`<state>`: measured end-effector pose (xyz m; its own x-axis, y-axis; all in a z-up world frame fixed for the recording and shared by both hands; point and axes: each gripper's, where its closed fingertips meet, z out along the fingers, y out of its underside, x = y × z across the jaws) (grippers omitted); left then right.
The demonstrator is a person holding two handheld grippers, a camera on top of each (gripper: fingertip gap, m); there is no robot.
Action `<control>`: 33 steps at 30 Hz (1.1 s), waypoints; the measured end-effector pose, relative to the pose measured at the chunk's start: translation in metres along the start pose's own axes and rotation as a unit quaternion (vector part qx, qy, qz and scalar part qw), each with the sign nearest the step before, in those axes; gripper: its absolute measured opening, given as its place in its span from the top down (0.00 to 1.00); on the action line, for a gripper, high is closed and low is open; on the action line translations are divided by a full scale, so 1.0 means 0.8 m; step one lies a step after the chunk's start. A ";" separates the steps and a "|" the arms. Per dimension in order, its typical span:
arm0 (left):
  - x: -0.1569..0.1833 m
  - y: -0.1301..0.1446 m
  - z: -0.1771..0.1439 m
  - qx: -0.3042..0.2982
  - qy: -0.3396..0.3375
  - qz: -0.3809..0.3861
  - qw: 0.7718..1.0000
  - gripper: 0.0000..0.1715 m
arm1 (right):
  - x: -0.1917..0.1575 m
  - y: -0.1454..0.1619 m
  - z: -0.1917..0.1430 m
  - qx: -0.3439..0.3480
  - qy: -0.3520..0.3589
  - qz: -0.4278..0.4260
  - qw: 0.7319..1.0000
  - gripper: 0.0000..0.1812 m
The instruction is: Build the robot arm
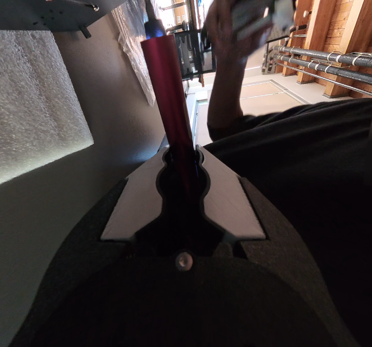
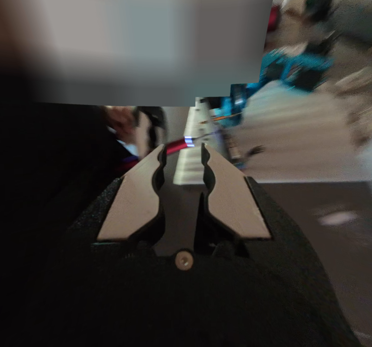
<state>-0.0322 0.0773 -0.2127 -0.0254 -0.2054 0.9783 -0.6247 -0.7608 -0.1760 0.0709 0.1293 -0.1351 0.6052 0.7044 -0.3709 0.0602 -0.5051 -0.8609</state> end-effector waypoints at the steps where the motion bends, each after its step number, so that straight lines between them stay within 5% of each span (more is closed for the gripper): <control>1: 0.000 0.000 -0.001 -0.002 0.002 0.000 1.000 0.88 | 0.027 -0.012 -0.008 -0.025 0.019 -0.079 0.996 0.83; 3: 0.000 0.000 0.000 -0.006 0.004 -0.002 1.000 0.88 | 0.069 -0.032 -0.004 -0.077 -0.008 -0.201 0.976 0.91; 5: 0.000 0.000 0.002 -0.006 0.004 -0.005 1.000 0.88 | 0.083 -0.044 0.026 -0.105 -0.100 -0.285 0.947 0.87; 9: 0.005 -0.002 0.004 -0.002 0.005 -0.013 1.000 0.88 | 0.083 -0.004 0.086 -0.176 -0.261 -0.412 0.855 0.89; 17: 0.009 -0.003 0.002 0.008 0.012 -0.031 0.999 0.87 | 0.061 0.037 0.129 -0.226 -0.370 -0.473 0.767 0.91; 23: 0.009 -0.003 0.002 0.007 0.005 -0.028 1.000 0.87 | 0.060 0.042 0.134 -0.238 -0.390 -0.489 0.743 0.96; 33: 0.010 -0.004 0.005 0.016 0.016 -0.031 0.999 0.87 | 0.061 0.041 0.133 -0.224 -0.367 -0.486 0.760 0.96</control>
<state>-0.0269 0.0757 -0.2049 -0.0124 -0.1380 0.9904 -0.6009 -0.7906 -0.1176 0.0182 0.2004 -0.2186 -0.4959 0.8588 0.1289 0.5603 0.4298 -0.7081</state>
